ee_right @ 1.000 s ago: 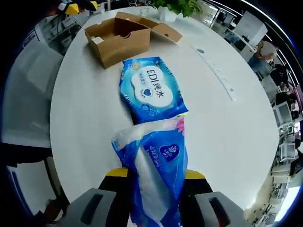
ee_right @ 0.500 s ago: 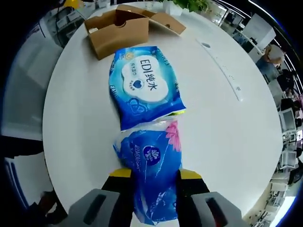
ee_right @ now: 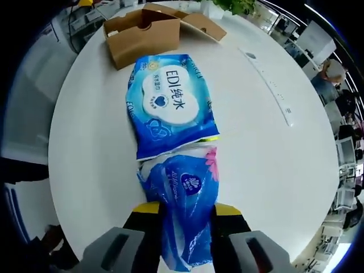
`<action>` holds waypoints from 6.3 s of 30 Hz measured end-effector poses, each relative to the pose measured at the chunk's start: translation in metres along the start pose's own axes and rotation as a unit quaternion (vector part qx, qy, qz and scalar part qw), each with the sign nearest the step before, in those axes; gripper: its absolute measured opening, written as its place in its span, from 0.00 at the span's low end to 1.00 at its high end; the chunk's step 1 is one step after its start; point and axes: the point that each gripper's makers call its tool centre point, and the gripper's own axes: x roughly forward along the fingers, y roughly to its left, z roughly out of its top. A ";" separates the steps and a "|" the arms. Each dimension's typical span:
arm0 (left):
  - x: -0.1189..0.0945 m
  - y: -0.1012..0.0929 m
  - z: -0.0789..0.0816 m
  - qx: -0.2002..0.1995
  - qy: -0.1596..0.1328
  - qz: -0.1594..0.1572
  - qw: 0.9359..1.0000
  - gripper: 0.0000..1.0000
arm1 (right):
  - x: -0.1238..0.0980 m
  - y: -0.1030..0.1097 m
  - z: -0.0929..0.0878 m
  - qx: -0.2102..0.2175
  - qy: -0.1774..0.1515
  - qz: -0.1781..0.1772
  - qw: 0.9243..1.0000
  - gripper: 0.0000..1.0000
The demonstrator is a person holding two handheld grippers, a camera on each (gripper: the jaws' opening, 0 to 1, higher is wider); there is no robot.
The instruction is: Operate the shoe box by opening the lid, removing the specified soft item, and placing it in the target area until the item is outside and the box remains undamaged.
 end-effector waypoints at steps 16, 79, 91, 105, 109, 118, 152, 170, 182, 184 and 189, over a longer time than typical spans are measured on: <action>-0.019 0.004 -0.005 0.001 -0.011 0.003 1.000 0.32 | -0.022 0.001 0.002 -0.003 0.012 -0.023 1.000 0.35; -0.136 0.107 -0.069 -0.049 -0.076 0.058 0.994 0.40 | -0.041 0.126 0.327 0.178 -0.297 0.074 0.935 0.43; -0.151 0.110 -0.080 -0.023 -0.076 0.037 0.996 0.52 | -0.013 0.135 0.331 0.070 -0.212 0.086 0.971 0.45; -0.161 0.108 -0.098 -0.026 -0.069 0.035 0.997 0.53 | 0.005 0.135 0.334 0.012 -0.158 0.112 0.981 0.50; -0.163 0.108 -0.100 -0.031 -0.072 0.036 0.996 0.53 | 0.013 0.141 0.335 -0.018 -0.137 0.122 0.983 0.52; -0.165 0.119 -0.108 -0.036 -0.065 0.043 0.996 0.53 | 0.027 0.148 0.344 -0.059 -0.110 0.134 0.983 0.50; -0.164 0.123 -0.115 -0.051 -0.066 0.046 0.995 0.53 | 0.050 0.148 0.346 -0.172 -0.054 0.109 0.978 0.44; -0.160 0.123 -0.116 -0.056 -0.065 0.043 0.995 0.52 | 0.067 0.158 0.326 -0.196 -0.005 0.111 0.974 0.18; -0.157 0.117 -0.113 -0.058 -0.065 0.037 0.996 0.52 | 0.051 0.150 0.338 -0.162 -0.035 0.092 0.982 0.17; -0.157 0.117 -0.113 -0.057 -0.065 0.037 0.996 0.52 | 0.047 0.148 0.341 -0.158 -0.040 0.090 0.983 0.17; -0.158 0.116 -0.110 -0.057 -0.070 0.035 0.995 0.52 | 0.036 0.146 0.346 -0.158 -0.045 0.083 0.983 0.17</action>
